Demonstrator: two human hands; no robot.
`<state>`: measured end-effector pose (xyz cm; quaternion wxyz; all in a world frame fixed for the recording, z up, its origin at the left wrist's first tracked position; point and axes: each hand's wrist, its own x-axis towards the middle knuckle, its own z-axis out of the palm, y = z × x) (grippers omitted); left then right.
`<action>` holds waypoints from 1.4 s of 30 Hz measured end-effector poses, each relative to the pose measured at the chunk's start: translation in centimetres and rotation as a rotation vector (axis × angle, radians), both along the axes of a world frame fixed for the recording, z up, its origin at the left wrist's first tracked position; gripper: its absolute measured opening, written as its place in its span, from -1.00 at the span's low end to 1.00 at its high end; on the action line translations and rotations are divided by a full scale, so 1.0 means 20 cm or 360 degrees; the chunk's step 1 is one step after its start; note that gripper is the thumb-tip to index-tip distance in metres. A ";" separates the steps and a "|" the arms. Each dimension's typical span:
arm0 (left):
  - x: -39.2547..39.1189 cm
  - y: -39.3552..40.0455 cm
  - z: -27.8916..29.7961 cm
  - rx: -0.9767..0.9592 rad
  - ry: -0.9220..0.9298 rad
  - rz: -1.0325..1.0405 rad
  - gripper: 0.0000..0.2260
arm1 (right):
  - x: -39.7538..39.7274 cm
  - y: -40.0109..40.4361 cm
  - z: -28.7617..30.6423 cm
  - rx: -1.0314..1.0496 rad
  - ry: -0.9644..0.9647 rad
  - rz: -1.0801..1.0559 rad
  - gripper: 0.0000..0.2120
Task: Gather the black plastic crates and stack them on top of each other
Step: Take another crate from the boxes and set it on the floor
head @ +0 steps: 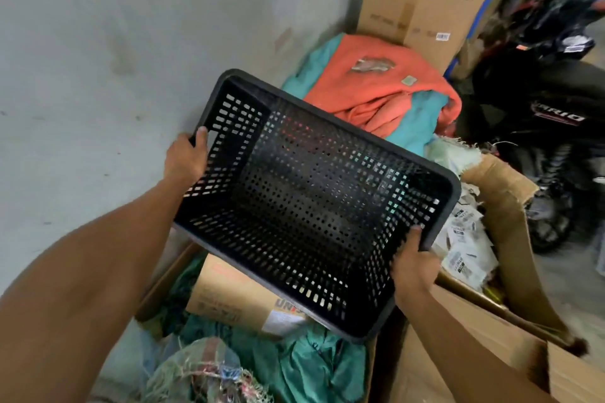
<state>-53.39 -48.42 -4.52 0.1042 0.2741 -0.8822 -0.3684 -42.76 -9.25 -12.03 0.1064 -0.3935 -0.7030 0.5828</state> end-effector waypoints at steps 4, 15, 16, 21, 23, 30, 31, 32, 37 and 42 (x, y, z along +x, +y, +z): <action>-0.01 -0.03 0.04 0.0113 -0.0119 -0.0092 -0.28 | 0.01 0.05 0.02 -0.0118 0.0004 0.0035 -0.43; 0.23 0.20 0.38 0.0202 0.0194 -0.0536 -0.54 | 0.07 0.38 0.07 -0.0631 0.0195 0.0163 -0.48; 0.27 0.24 0.42 0.0210 0.0189 -0.0558 -0.55 | 0.08 0.42 0.08 -0.0667 0.0196 0.0163 -0.46; 0.54 0.44 0.57 0.0259 0.0222 -0.0343 -0.55 | 0.10 0.64 0.15 -0.0689 0.0187 0.0395 -0.45; 0.70 0.55 0.62 0.0247 0.0254 -0.0185 -0.52 | 0.13 0.74 0.21 -0.0692 0.0201 0.0532 -0.45; 1.47 0.97 0.80 0.0402 0.0299 0.0236 -0.45 | 0.32 1.10 0.52 -0.0611 0.0211 0.0985 -0.41; 1.58 1.03 0.82 0.0393 0.0310 0.0295 -0.44 | 0.36 1.14 0.57 -0.0610 0.0209 0.1039 -0.41; 1.68 1.08 0.84 0.0382 0.0324 0.0349 -0.44 | 0.40 1.17 0.61 -0.0602 0.0216 0.1089 -0.40; 2.20 1.22 0.92 0.0357 0.0395 0.0633 -0.42 | 0.58 1.20 0.81 -0.0491 0.0293 0.1336 -0.41; 2.74 1.28 0.96 0.0369 0.0424 0.0908 -0.45 | 0.82 1.05 0.95 -0.0465 0.0276 0.1551 -0.42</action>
